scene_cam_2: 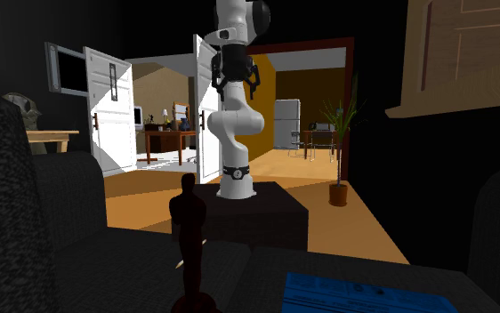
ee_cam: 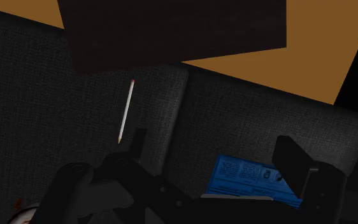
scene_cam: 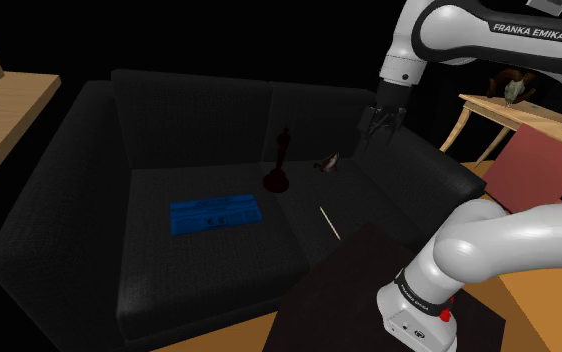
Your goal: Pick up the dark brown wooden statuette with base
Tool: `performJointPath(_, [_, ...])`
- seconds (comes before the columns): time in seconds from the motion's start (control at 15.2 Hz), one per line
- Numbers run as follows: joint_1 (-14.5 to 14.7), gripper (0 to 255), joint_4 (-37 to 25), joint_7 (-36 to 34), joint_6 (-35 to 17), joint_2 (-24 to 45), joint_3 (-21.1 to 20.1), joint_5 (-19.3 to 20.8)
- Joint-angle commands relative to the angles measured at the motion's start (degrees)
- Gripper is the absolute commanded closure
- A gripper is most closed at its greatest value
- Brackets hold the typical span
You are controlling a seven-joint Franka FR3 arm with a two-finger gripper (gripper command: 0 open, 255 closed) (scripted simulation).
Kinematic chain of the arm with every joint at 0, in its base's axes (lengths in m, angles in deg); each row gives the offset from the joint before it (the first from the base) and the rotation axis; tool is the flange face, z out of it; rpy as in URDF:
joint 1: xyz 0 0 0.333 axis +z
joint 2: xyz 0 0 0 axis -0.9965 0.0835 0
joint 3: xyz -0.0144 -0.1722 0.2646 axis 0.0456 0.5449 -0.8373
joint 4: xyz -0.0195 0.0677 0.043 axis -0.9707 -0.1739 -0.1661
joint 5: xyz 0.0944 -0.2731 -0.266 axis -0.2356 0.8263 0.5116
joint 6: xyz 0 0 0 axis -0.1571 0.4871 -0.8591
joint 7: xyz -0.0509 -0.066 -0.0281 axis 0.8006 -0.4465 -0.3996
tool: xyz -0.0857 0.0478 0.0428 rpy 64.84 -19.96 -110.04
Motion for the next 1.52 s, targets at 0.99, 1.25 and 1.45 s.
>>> performJointPath(0.99, [-1.22, 0, -10.45, -3.14, -24.78, 28.06, 0.50, 1.63])
performJointPath(1.25, [-1.59, 0, -15.99, -4.00, -28.99, 35.92, 0.82, 1.96])
performJointPath(1.45, [-1.88, 0, -20.88, -4.63, -31.42, 41.82, 1.10, 2.13])
